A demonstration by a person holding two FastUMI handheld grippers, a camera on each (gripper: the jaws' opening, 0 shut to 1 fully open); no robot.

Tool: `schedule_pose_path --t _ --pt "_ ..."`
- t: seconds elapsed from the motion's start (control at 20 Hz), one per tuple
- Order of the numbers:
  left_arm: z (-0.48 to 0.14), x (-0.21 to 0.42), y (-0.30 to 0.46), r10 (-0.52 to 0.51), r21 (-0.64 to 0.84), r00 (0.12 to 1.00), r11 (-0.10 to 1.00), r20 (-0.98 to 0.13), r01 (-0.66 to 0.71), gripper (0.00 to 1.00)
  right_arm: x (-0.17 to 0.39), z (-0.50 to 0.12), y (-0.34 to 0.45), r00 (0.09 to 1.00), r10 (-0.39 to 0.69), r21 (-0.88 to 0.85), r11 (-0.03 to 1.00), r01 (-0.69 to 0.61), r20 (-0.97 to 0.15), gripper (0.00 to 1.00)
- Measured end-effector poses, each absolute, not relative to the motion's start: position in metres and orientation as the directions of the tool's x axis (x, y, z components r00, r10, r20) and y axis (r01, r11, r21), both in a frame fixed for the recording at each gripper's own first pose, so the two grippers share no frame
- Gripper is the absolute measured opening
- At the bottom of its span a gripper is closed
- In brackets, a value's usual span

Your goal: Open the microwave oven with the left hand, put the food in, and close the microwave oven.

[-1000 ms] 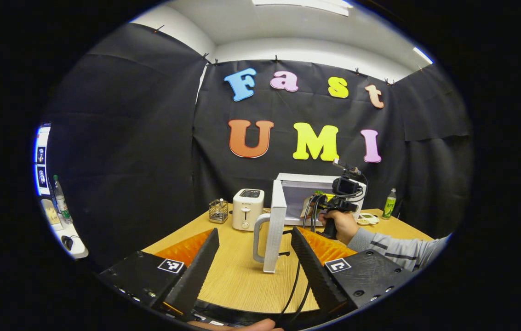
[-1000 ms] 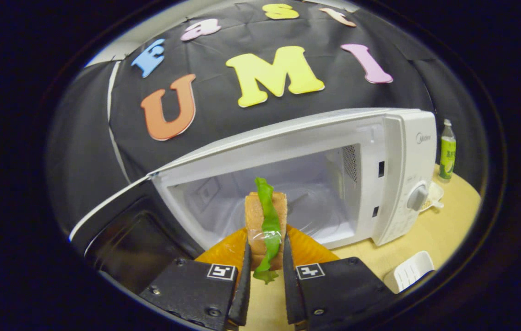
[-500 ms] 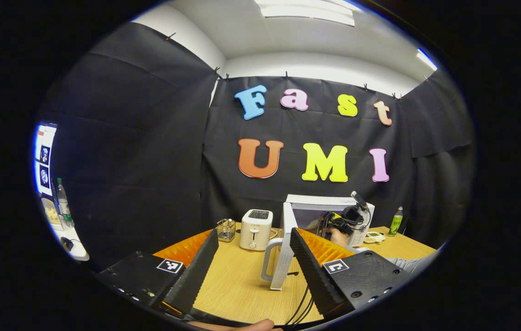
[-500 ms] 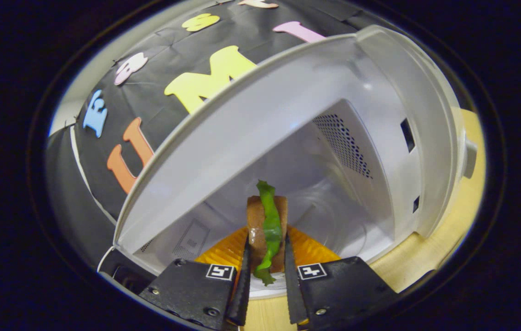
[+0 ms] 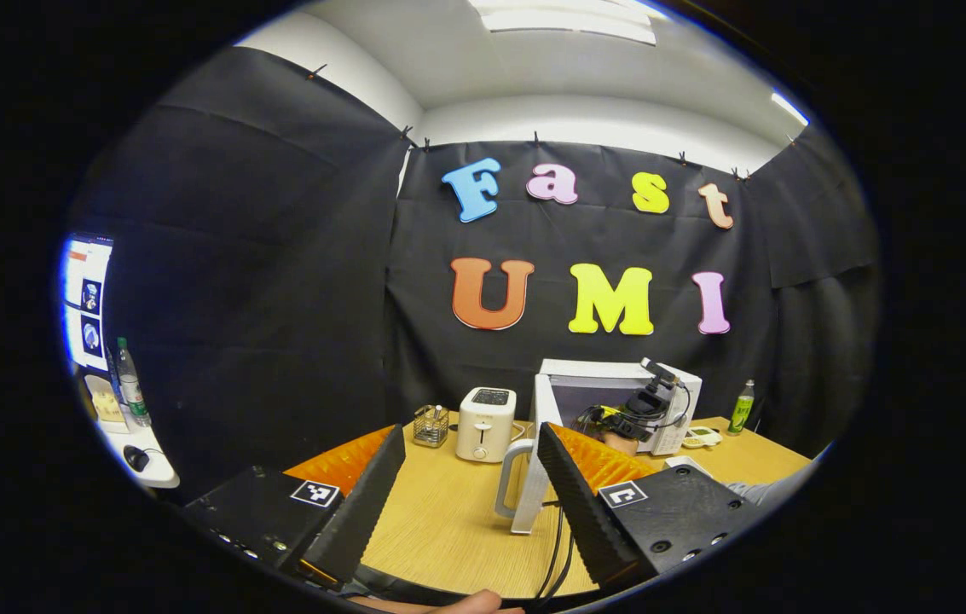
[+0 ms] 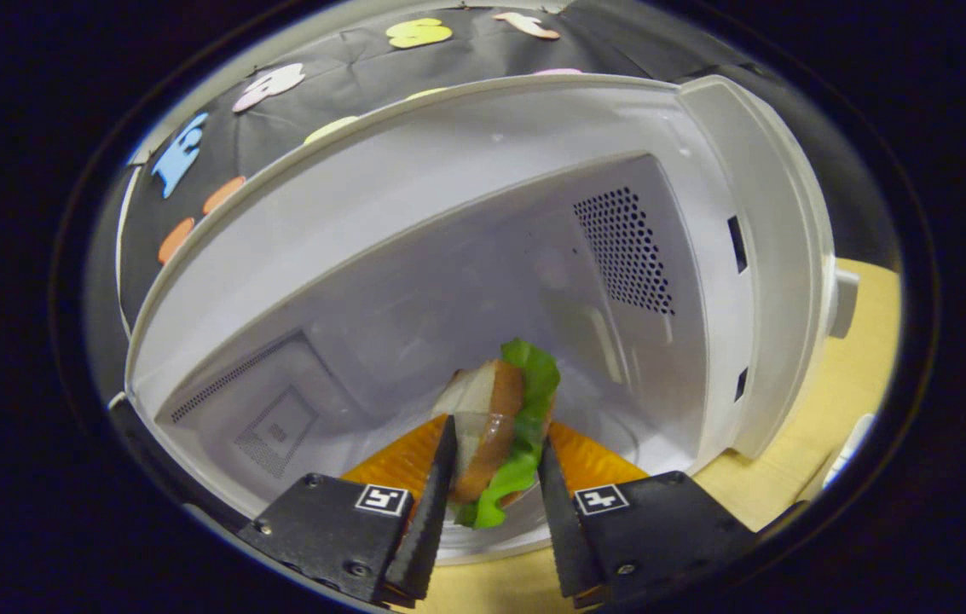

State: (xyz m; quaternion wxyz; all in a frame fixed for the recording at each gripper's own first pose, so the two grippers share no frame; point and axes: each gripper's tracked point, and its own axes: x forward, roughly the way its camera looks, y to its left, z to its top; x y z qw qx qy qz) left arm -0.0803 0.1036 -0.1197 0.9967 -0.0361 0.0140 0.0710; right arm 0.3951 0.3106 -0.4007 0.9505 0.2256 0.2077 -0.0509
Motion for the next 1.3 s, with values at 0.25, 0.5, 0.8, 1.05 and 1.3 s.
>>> schedule_pose_path --t 0.25,0.5,0.8,1.05,1.3 --pt "-0.131 -0.085 0.109 0.171 -0.041 0.982 0.984 -0.082 -0.175 0.94 0.39 -0.409 0.3 0.889 -0.006 0.33 0.928 0.175 -0.457 0.66" --pt "-0.132 -0.094 0.104 0.162 -0.065 0.983 0.984 -0.084 -0.168 0.94 0.381 -0.403 0.285 0.875 -0.003 0.228 0.965 0.13 -0.485 0.84" --pt "-0.146 -0.107 0.103 0.176 -0.043 0.976 0.982 -0.129 -0.183 0.94 0.328 -0.386 0.281 0.878 0.092 0.162 0.987 -0.017 -0.47 0.9" --pt "-0.15 -0.126 0.098 0.182 -0.036 0.97 0.981 -0.159 -0.19 0.94 0.275 -0.355 0.267 0.873 0.16 0.223 0.973 -0.061 -0.461 0.91" --pt "-0.139 -0.138 0.1 0.188 -0.017 0.971 0.981 -0.146 -0.192 0.94 0.236 -0.302 0.234 0.888 0.209 0.229 0.966 -0.122 -0.409 0.89"
